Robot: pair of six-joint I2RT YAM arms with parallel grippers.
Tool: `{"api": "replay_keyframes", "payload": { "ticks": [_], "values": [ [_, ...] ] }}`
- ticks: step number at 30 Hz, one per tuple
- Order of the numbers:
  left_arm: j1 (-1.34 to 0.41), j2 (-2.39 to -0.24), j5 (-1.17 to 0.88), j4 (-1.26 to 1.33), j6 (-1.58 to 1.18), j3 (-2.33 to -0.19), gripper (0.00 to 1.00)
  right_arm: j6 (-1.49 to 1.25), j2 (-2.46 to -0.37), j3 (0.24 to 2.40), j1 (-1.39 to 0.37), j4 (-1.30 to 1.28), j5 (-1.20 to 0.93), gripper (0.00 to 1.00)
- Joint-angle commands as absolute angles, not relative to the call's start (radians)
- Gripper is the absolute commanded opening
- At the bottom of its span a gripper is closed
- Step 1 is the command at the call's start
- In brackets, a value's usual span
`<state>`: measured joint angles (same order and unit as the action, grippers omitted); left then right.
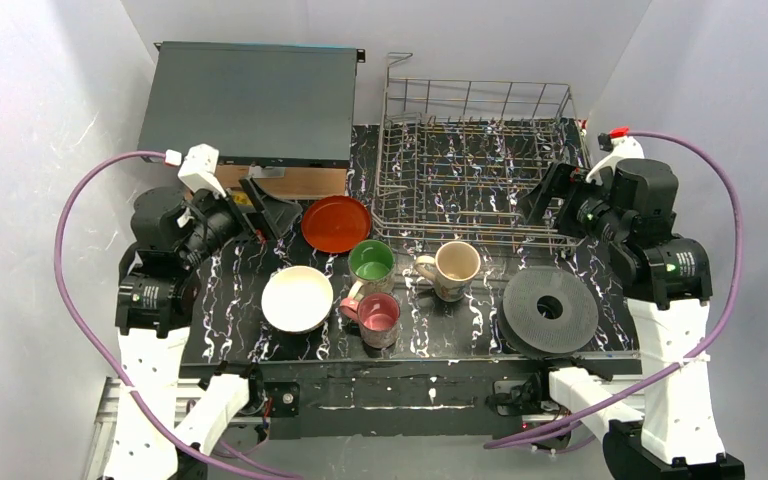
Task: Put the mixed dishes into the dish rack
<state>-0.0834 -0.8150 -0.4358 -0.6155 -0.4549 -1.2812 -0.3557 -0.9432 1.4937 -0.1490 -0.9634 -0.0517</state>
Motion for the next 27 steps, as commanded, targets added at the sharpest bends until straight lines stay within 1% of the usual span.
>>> {"api": "replay_keyframes", "payload": {
  "ticks": [1, 3, 10, 16, 19, 23, 27],
  "values": [
    [-0.111, -0.808, -0.474, -0.621, -0.479, -1.248, 0.99, -0.364, -0.929, 1.460, -0.151, -0.964, -0.037, 1.00],
    [-0.148, -0.809, -0.459, -0.620, -0.485, -1.234, 0.99, -0.380, -0.928, 1.457, -0.152, -0.963, -0.031, 1.00],
    [-0.422, -0.833, -0.293, -0.592, -0.521, -1.162, 0.99, -0.446, -0.946, 1.414, -0.152, -0.999, -0.006, 1.00],
    [-0.627, -0.887, -0.160, -0.544, -0.574, -1.109, 0.99, -0.485, -0.957, 1.361, -0.152, -1.039, -0.083, 1.00],
    [-0.738, -0.945, -0.074, -0.537, -0.575, -1.109, 0.99, -0.407, -0.899, 1.274, -0.152, -0.966, -0.237, 1.00],
    [-0.873, -1.044, 0.033, -0.523, -0.585, -1.118, 0.99, -0.459, -0.778, 1.134, -0.152, -0.867, -0.227, 1.00],
    [-0.973, -1.162, 0.137, -0.529, -0.584, -1.176, 0.99, -0.437, -0.745, 1.117, -0.151, -0.848, -0.292, 1.00]
  ]
}}
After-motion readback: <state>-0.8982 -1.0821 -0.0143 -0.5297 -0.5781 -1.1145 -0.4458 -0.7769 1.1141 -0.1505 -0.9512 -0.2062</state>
